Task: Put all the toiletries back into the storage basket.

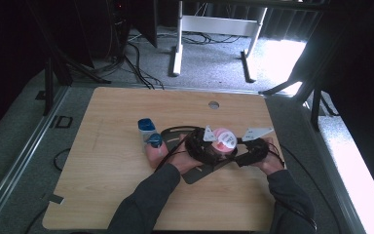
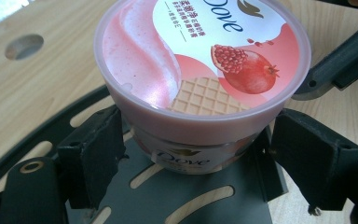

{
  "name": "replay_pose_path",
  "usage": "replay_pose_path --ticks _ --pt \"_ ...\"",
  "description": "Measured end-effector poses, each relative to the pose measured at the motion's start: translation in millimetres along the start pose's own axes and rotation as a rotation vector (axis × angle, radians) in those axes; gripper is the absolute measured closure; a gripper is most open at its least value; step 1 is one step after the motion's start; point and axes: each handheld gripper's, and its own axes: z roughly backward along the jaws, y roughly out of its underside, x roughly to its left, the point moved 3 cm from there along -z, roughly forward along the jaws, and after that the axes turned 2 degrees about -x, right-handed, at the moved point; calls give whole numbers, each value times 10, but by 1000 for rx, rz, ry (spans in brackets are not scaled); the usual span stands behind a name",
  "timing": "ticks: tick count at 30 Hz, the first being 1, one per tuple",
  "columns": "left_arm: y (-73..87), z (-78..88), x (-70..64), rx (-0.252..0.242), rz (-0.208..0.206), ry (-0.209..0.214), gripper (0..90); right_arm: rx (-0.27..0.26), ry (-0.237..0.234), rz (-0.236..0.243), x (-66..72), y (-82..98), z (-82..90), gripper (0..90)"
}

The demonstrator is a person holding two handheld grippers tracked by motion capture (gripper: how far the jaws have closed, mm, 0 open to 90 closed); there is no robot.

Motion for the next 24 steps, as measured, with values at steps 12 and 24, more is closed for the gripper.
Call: replay_pose_path --ticks 12,24 --pt "16 -112 -17 21 11 8 181 18 9 -32 -35 97 -34 181" --pt "71 -208 -20 49 36 26 182 56 12 -34 -48 153 -92 179"
